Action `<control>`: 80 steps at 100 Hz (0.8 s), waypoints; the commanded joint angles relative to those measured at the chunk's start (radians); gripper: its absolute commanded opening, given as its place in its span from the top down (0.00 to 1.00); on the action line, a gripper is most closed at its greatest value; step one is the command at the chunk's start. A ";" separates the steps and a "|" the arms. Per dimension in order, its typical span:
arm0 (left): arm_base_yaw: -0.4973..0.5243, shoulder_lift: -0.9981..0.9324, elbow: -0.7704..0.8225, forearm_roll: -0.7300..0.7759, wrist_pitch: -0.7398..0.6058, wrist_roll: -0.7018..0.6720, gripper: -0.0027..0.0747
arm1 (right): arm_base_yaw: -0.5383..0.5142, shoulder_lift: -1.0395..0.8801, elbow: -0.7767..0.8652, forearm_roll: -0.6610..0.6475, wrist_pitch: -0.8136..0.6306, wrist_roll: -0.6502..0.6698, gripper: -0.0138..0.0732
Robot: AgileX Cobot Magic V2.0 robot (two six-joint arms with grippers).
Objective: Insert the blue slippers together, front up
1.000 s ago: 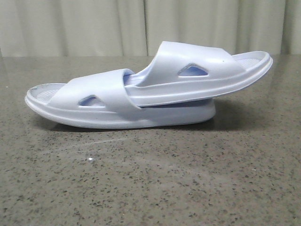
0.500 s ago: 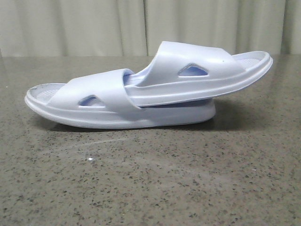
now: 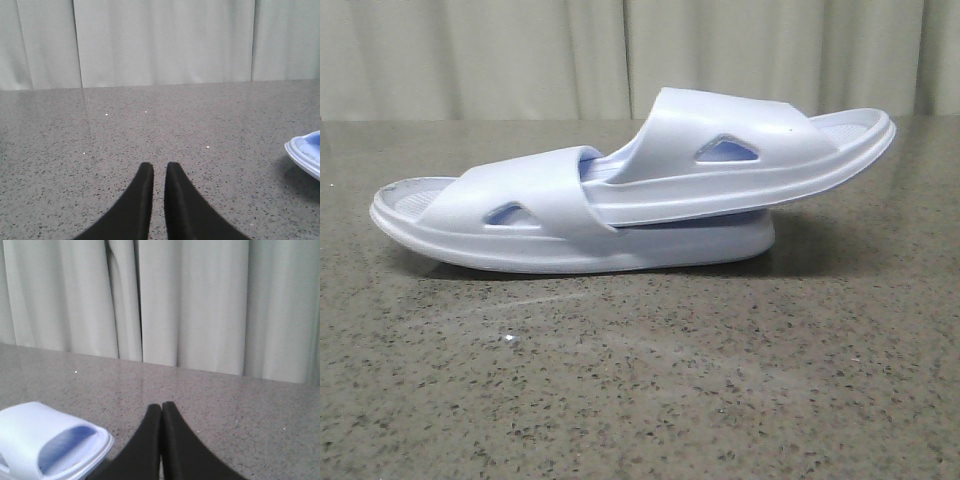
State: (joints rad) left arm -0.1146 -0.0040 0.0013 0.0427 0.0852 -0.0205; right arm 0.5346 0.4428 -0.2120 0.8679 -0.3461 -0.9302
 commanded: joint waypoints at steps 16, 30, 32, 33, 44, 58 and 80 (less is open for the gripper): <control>0.002 -0.030 0.009 -0.006 -0.085 -0.009 0.94 | -0.143 -0.071 0.102 -0.480 -0.039 0.548 0.96; 0.002 -0.030 0.009 -0.006 -0.085 -0.009 0.94 | -0.254 -0.155 0.145 -0.680 -0.005 0.745 0.96; 0.002 -0.030 0.009 -0.006 -0.085 -0.009 0.94 | -0.272 -0.170 0.151 -0.713 0.007 0.767 0.96; 0.002 -0.030 0.009 -0.006 -0.085 -0.009 0.94 | -0.278 -0.175 0.151 -0.733 0.010 0.789 0.96; 0.002 -0.030 0.009 -0.006 -0.085 -0.009 0.94 | -0.376 -0.255 0.159 -0.828 0.112 0.930 0.96; 0.002 -0.030 0.009 -0.006 -0.085 -0.009 0.94 | -0.472 -0.329 0.159 -0.830 0.220 0.955 0.96; 0.002 -0.030 0.009 -0.006 -0.085 -0.009 0.94 | -0.563 -0.413 0.170 -0.888 0.313 1.024 0.96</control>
State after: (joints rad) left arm -0.1146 -0.0040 0.0013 0.0427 0.0852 -0.0205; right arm -0.0013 0.0461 -0.0248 0.0281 0.0093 0.0563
